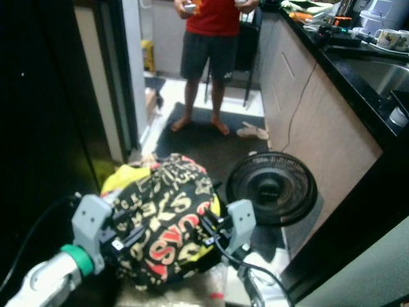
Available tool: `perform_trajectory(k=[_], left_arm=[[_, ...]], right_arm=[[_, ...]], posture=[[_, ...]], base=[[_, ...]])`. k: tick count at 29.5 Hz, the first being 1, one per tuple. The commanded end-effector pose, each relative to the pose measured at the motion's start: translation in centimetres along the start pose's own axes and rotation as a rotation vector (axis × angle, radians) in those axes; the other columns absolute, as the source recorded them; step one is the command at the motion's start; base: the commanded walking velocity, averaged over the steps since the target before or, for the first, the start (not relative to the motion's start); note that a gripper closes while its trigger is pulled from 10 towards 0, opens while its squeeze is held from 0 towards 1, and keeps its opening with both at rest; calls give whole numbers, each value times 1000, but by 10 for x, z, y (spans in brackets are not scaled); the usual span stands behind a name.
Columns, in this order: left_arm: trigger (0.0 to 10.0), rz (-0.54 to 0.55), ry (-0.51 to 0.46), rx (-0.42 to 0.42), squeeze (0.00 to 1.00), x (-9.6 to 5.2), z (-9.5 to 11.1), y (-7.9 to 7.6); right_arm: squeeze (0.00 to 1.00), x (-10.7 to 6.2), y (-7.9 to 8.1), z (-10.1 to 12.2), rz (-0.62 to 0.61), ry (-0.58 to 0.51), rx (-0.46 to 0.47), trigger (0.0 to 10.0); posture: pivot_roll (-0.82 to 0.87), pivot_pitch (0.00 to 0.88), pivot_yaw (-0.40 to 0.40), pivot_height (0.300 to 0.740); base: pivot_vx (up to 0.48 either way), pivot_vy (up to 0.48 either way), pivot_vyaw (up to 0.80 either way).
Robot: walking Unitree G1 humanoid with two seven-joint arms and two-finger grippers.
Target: Clothes washing
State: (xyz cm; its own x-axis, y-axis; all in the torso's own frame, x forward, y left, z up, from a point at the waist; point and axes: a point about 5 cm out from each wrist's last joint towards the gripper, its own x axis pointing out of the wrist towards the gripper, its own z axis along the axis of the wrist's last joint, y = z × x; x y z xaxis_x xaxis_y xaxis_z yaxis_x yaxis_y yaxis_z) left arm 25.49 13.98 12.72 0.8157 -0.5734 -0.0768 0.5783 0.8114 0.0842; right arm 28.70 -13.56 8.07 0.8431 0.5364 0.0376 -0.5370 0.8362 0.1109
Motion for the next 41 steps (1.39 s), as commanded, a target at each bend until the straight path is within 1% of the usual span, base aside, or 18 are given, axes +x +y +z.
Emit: perform_trajectory(k=[1,5,12,18,25,41], left_arm=[[10000,24,25,-4,0,0,-5,2],[10000,44,25,3,0,0,-5,3],[10000,48,20,16,0,1,-4,4],[10000,51,19,22,0,2,-4,4],[10000,53,22,22,0,2,-5,5],[10000,50,11,2,0,1,-4,5]], right_arm=[[0,-2,-3,0,-13,2,7,10000],[0,-2,-3,0,-12,3,6,10000],[0,-1,-2,0,-11,4,7,10000],[0,-1,-2,0,-11,4,8,10000],[0,-1,-2,0,-9,4,8,10000],[0,-1,-3,0,-6,5,6,10000]], posture=[[77,10,-21,740],[77,10,-21,740],[77,10,-20,740],[77,10,-20,740],[79,9,-20,740],[78,5,-22,740]], base=[[0,0,0],[0,0,0],[0,0,0],[0,-480,0],[0,-315,0],[0,0,0]])
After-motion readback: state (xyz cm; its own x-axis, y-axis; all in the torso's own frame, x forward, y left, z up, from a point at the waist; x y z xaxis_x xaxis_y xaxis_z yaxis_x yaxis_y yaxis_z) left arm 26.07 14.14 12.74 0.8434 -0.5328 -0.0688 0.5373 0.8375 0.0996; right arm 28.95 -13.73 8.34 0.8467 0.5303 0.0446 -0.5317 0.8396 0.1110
